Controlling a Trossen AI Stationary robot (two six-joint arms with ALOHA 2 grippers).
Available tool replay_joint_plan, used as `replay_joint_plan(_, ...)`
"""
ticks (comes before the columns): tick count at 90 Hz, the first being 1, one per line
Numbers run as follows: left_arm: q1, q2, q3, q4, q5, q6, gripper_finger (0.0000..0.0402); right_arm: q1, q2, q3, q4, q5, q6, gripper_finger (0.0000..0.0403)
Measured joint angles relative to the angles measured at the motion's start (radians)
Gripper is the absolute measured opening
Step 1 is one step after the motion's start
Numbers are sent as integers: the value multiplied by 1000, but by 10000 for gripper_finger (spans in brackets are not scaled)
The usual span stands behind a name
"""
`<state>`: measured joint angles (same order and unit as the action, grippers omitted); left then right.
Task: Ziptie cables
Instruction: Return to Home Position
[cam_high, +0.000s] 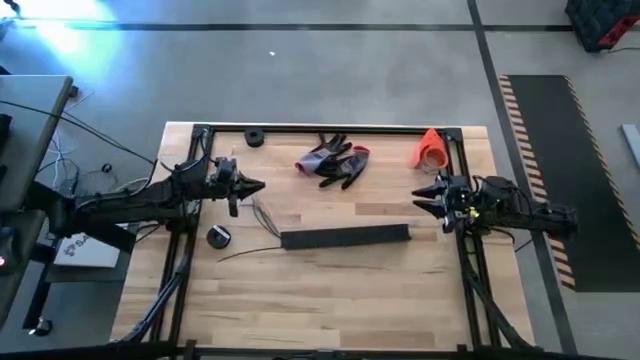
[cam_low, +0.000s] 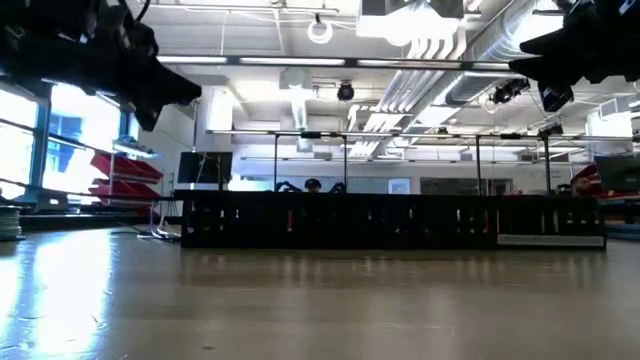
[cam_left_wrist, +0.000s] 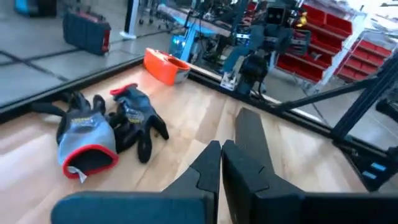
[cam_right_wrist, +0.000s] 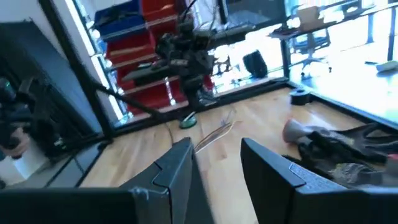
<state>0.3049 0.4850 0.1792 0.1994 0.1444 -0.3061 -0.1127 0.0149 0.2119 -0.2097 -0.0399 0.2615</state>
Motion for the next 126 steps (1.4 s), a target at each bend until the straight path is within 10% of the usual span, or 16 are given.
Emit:
replay_joint_plan(45, -356, -221, -168, 79, -330, 107, 0, -18, -11, 0, 8, 39, 52, 123)
replay_joint_plan(70, -350, -214, -168, 47, -236, 128, 0, -18, -9, -202, 254, -74, 112, 123)
replay_joint_plan(126, -351, -213, -167, -83, -364, 90, 0, -14, -3, -203, 243, 140, 51, 123)
